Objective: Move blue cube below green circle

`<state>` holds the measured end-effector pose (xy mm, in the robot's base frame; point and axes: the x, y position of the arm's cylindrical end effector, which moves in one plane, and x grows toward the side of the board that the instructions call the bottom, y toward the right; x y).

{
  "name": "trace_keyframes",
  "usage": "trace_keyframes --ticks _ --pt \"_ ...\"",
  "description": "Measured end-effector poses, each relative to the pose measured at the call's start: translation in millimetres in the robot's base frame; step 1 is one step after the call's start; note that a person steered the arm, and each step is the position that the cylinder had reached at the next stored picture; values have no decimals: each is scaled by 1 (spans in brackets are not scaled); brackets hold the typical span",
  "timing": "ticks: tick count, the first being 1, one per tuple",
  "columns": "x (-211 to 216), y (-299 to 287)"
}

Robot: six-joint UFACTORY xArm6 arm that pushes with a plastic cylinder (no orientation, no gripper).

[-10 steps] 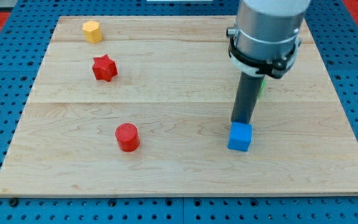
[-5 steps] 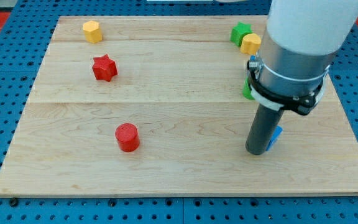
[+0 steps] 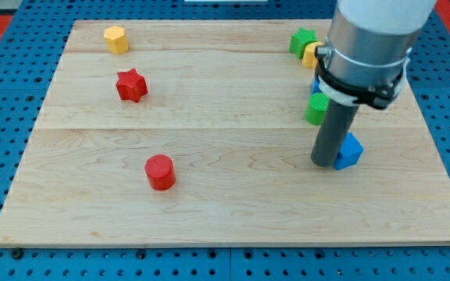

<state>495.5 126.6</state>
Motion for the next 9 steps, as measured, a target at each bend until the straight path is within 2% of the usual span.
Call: trace_keyframes --ticks 1,2,3,4,5,6,8,9 --pt "33 22" --pt "25 78" --pt "-6 46" --pt "-1 25" --pt "29 39" --pt "31 0" --pt "5 -42" --pt "-1 -9"
